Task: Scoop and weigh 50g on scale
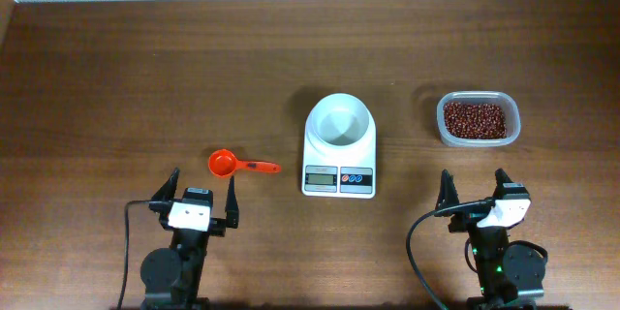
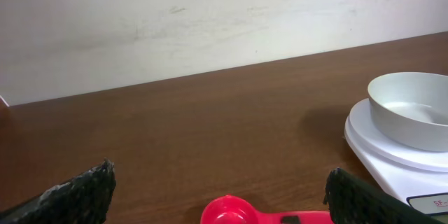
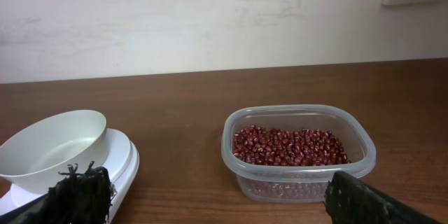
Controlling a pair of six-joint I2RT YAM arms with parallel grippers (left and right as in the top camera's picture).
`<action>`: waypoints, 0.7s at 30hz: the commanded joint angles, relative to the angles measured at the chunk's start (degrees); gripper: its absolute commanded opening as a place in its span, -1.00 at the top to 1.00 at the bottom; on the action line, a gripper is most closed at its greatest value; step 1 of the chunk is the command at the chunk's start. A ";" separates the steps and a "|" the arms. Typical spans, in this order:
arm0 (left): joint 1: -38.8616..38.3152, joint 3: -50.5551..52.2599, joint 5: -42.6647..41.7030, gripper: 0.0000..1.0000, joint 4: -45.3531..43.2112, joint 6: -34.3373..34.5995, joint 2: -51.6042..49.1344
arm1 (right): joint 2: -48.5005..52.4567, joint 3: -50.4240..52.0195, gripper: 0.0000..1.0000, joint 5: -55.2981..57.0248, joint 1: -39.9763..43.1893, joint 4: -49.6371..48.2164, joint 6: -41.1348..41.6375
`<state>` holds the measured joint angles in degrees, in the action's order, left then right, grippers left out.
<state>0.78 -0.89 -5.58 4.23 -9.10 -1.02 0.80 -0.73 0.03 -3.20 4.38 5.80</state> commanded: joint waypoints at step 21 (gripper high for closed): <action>0.09 -0.17 -2.80 -0.98 -0.26 5.05 -0.31 | -0.61 0.42 -0.98 0.48 -0.70 0.13 -0.02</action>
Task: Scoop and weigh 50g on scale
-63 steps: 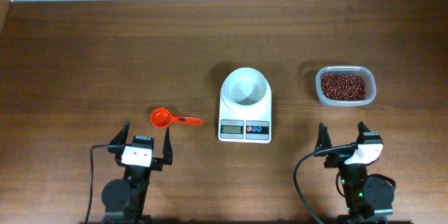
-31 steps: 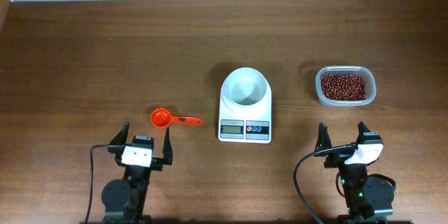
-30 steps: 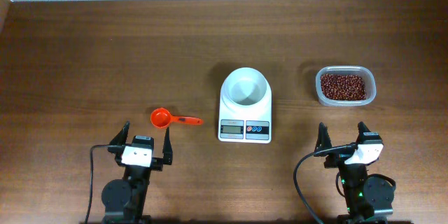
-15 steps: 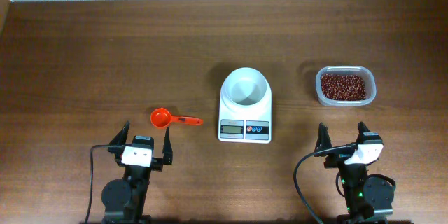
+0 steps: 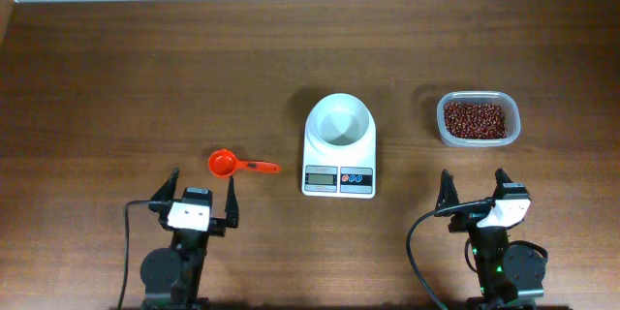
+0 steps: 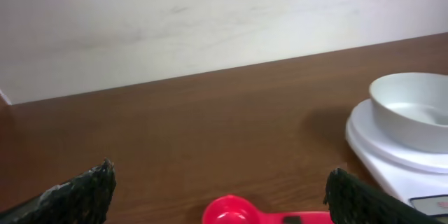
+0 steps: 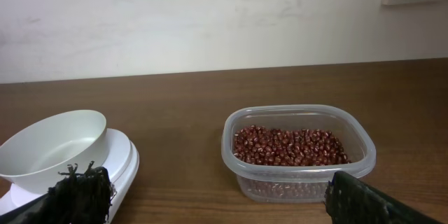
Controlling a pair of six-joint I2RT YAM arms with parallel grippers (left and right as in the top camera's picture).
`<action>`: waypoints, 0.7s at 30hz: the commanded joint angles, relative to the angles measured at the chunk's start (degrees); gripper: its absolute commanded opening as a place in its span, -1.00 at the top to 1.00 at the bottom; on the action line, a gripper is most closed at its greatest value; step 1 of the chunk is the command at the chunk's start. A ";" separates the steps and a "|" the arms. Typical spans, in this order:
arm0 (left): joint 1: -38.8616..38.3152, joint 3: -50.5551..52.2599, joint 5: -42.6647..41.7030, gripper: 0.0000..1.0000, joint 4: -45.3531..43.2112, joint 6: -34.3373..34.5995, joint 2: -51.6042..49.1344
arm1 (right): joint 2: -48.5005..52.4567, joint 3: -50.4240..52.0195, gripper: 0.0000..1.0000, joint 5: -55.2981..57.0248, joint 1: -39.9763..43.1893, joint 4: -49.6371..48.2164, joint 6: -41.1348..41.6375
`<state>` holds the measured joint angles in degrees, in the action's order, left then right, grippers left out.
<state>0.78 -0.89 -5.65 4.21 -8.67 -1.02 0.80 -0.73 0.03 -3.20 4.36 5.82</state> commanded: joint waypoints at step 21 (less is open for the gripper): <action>0.09 -23.82 -5.99 -0.98 26.45 5.66 -5.14 | -0.61 0.42 -0.98 0.48 -0.70 0.15 -0.04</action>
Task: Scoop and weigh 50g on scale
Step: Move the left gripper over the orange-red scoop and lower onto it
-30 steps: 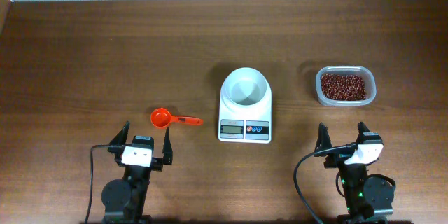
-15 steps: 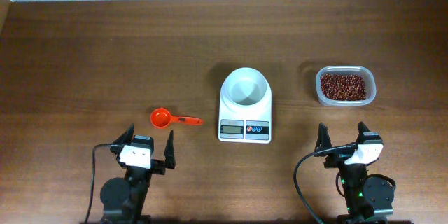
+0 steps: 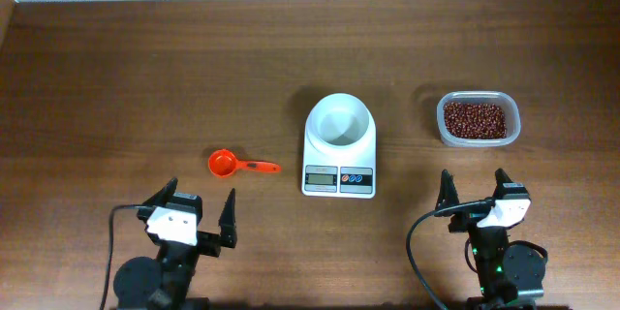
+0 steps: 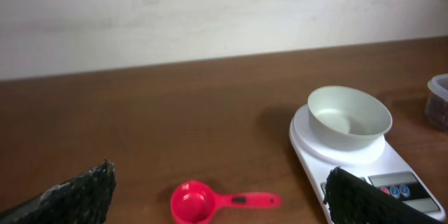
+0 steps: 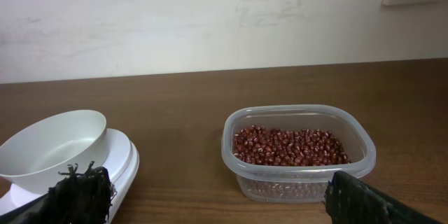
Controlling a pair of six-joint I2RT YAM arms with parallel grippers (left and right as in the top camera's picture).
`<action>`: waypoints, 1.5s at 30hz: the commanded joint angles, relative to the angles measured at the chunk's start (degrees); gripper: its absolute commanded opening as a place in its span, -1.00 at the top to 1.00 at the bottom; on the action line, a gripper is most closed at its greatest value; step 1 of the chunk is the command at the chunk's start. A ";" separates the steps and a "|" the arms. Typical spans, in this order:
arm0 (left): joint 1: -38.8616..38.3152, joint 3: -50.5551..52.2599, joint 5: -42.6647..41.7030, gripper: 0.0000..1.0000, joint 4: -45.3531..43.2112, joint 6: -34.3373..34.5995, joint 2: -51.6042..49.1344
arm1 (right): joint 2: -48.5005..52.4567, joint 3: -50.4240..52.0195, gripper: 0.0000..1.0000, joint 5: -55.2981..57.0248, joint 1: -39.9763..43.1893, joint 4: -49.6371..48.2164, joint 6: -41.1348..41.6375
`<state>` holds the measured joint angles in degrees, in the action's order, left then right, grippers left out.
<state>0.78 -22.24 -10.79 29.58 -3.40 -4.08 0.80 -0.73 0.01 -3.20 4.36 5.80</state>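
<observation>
A red measuring scoop (image 3: 231,164) (image 4: 210,201) lies flat on the table, bowl to the left, handle pointing right. The white scale (image 3: 339,152) (image 4: 381,175) carries an empty white bowl (image 3: 339,120) (image 4: 348,111) (image 5: 52,143). A clear tub of red beans (image 3: 477,119) (image 5: 297,152) stands to the scale's right. My left gripper (image 3: 199,205) (image 4: 217,194) is open near the front edge, behind the scoop, with nothing between its fingers. My right gripper (image 3: 475,192) (image 5: 210,199) is open too, in front of the bean tub.
The brown wooden table (image 3: 145,68) runs back to a white wall (image 4: 210,14). A white panel hangs on the wall at the upper right of the right wrist view.
My left gripper has drawn back toward the front edge and turned to the right; its view now takes in the whole scoop and the scale. The right arm has not moved.
Both grippers stood open near the front edge at the first two moments, with the scoop, scale and bean tub untouched. Now only the left gripper has shifted back and turned; nothing on the table has moved.
</observation>
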 commanded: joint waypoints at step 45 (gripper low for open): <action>0.09 -32.41 -22.67 -0.98 24.92 0.57 -52.61 | -0.61 0.42 -0.98 0.50 -0.70 0.15 -0.02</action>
<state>0.78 -53.49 -33.28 54.65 -3.38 -56.60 0.80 -0.73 0.03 -3.22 4.34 5.85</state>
